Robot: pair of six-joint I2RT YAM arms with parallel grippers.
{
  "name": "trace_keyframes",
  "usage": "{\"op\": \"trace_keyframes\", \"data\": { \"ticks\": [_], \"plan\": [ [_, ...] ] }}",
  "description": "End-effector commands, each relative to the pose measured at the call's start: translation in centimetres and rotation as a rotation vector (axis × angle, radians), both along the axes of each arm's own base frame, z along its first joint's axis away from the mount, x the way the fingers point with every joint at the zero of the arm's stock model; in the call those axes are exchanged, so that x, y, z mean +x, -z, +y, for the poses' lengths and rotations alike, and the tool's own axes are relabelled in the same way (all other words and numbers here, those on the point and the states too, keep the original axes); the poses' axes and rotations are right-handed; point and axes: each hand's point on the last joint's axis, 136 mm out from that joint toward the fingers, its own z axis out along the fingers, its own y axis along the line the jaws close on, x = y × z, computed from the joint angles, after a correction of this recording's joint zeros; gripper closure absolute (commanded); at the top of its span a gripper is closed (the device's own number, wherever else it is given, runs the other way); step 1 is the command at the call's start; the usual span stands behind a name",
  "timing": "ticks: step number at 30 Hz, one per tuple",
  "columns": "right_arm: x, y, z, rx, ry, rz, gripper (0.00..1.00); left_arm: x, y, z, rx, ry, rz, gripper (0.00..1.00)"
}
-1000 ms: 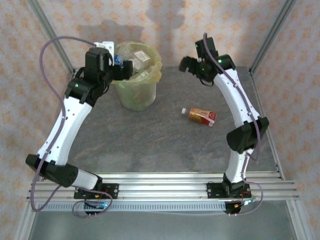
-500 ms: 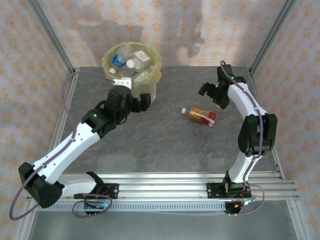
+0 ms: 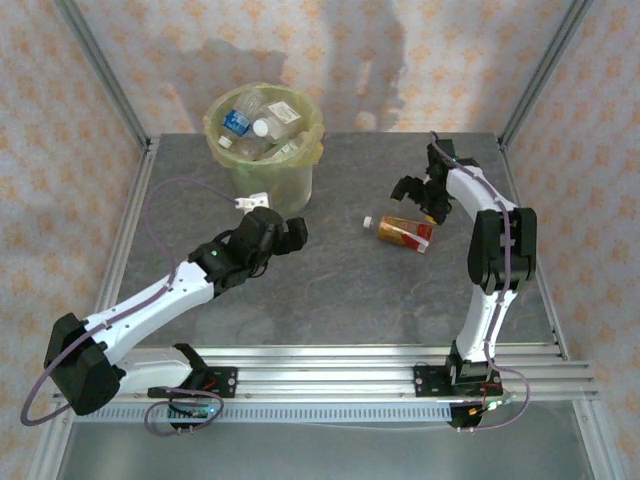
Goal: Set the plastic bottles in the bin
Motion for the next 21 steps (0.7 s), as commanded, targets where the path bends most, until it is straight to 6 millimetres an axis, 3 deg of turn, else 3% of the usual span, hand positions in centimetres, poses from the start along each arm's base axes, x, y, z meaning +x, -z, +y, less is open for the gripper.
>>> {"op": "trace_keyframes", "data": {
  "ticks": [1,11,21],
  "plan": [
    [0.0,-0.5,0.0,0.019,-0.002,-0.017,0.01,0.3,-0.3,-0.3,-0.047,-0.047,-0.027,0.00],
    [-4.2,-0.4,2.0,0.158,0.064,-0.015,0.01,0.5,1.9,-3.1,-0.060,0.012,0.053,0.00],
    [-7.6,-0.8,7.8,0.237,0.050,-0.049,0.01,1.1,2.0,-4.5,-0.038,0.034,0.071,0.02]
  ]
}}
